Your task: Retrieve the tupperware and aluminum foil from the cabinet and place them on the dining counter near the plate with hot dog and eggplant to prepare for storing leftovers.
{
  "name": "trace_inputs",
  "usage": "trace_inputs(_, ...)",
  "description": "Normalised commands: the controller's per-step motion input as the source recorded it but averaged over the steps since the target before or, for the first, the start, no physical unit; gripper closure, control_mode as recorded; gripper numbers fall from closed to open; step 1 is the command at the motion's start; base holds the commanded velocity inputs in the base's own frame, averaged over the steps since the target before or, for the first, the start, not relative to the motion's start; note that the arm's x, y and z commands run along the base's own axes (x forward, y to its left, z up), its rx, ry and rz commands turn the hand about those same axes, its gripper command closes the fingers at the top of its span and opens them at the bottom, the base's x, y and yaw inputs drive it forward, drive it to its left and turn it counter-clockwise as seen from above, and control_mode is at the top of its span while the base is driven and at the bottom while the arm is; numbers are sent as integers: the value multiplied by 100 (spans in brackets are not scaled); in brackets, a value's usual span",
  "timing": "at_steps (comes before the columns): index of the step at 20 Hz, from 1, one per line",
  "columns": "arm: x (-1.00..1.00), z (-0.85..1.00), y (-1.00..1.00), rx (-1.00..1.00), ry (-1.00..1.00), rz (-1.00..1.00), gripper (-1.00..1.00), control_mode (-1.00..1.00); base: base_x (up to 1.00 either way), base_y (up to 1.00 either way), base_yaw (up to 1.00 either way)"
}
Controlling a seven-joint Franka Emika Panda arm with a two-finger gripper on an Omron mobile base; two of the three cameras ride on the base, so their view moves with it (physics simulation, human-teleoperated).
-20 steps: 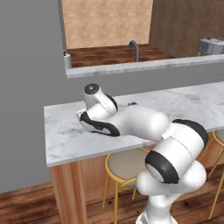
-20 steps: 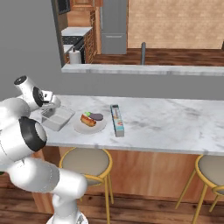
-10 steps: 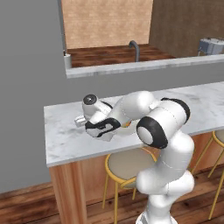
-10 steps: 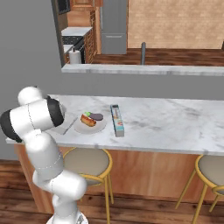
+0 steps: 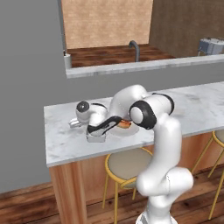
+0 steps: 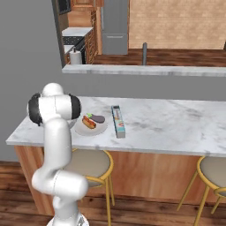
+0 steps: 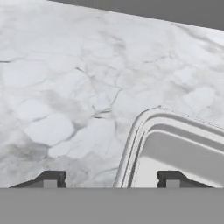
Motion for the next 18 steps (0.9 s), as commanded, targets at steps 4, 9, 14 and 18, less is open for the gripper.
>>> trace_inputs(4, 18, 22, 12, 0, -11, 0, -100, -100, 0, 0, 0)
trace_inputs(9, 3, 95, -3, 0, -13, -2, -100, -100, 0, 0, 0)
trace_inputs(14, -17, 100, -20, 0, -7, -9, -100, -100, 0, 0, 0)
trace_inputs(18, -72, 100, -44, 0, 0, -11, -100, -100, 0, 0, 0)
